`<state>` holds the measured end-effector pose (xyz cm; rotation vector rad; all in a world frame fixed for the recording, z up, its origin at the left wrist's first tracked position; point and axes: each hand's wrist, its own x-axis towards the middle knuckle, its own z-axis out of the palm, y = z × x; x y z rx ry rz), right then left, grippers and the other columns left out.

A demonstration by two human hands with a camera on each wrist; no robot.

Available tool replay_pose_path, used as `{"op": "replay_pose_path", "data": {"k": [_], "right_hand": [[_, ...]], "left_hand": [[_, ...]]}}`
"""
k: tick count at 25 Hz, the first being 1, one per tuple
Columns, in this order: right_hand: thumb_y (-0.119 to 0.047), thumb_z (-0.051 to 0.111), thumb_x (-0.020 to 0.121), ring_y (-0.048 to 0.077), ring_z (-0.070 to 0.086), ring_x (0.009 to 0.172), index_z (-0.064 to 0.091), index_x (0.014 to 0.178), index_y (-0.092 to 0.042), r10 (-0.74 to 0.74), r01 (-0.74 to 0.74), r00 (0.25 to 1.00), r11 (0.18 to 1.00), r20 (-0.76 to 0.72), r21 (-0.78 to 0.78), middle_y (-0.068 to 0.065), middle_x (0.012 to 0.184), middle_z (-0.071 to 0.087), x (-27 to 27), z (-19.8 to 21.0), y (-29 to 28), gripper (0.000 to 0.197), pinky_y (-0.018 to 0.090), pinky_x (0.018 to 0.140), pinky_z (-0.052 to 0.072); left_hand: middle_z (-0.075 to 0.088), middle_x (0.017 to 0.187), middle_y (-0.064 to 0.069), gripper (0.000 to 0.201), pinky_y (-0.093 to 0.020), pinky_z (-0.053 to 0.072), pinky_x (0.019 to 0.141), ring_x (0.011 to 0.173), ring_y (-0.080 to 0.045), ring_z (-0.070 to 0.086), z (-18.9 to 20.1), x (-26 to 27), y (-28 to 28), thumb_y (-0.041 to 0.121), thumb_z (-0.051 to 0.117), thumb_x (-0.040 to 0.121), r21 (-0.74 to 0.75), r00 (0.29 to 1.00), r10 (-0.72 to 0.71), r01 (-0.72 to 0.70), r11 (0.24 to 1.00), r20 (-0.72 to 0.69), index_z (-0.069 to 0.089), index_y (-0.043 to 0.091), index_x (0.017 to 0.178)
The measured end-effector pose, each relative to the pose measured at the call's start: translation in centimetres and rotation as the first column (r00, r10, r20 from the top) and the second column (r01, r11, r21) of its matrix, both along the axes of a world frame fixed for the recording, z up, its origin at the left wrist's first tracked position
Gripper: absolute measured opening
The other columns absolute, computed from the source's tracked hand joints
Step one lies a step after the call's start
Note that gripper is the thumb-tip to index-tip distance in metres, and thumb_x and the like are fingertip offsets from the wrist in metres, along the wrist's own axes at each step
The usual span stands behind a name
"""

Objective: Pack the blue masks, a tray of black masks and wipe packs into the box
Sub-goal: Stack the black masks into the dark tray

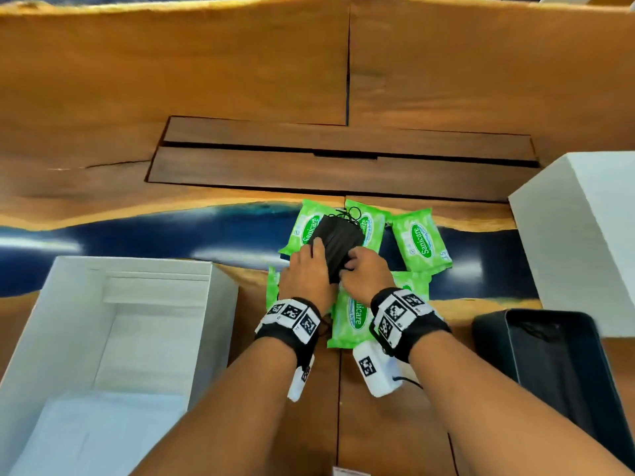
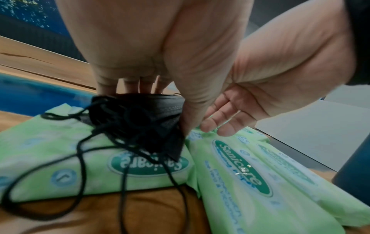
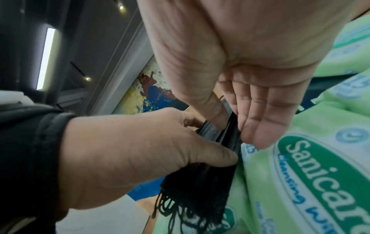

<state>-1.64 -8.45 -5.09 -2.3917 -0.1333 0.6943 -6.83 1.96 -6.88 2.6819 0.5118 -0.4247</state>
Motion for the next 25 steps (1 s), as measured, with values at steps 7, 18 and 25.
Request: {"op": "replay_pose_path", "data": {"k": [7, 18, 25], "right_hand": [[-0.015, 0.061, 0.083, 0.029, 0.065, 0.094, 0.054, 0.114, -0.015, -0.217, 0.231, 0.967, 0.968, -0.130, 0.101, 0.004, 0.092, 0.065, 0.4, -1.1, 0.6, 0.031, 0.046, 0.082, 0.056], [-0.024, 0.072, 0.084, 0.025, 0.069, 0.092, 0.066, 0.085, -0.023, -0.299, 0.368, 0.921, 0.880, -0.251, 0.299, 0.004, 0.098, 0.073, 0.5, -1.9, 0.7, 0.006, 0.048, 0.086, 0.057], [-0.011, 0.065, 0.090, 0.028, 0.069, 0.096, 0.063, 0.099, -0.015, -0.346, 0.527, 0.837, 0.714, -0.424, 0.460, 0.012, 0.106, 0.071, 0.3, -0.9, -0.2, 0.010, 0.048, 0.085, 0.057]], "left_hand": [[0.064, 0.108, -0.020, 0.030, -0.039, 0.044, 0.077, 0.102, -0.039, 0.058, 1.0, 0.9, 1.9, 0.012, 0.052, 0.088, -0.378, 0.888, 0.438, -0.360, 0.853, 0.144, 0.054, 0.007, 0.117], [0.072, 0.096, -0.006, 0.022, -0.029, 0.057, 0.068, 0.086, -0.023, 0.068, 1.1, -0.2, 3.5, 0.003, 0.069, 0.084, -0.823, 0.752, 0.643, -0.452, 0.344, -0.145, 0.066, 0.011, 0.105], [0.072, 0.111, -0.011, 0.041, -0.050, 0.053, 0.093, 0.104, -0.028, 0.068, 0.8, 0.0, 3.3, 0.046, 0.046, 0.100, -0.879, 0.656, 0.636, -0.472, -0.073, -0.406, 0.063, 0.015, 0.120]]}}
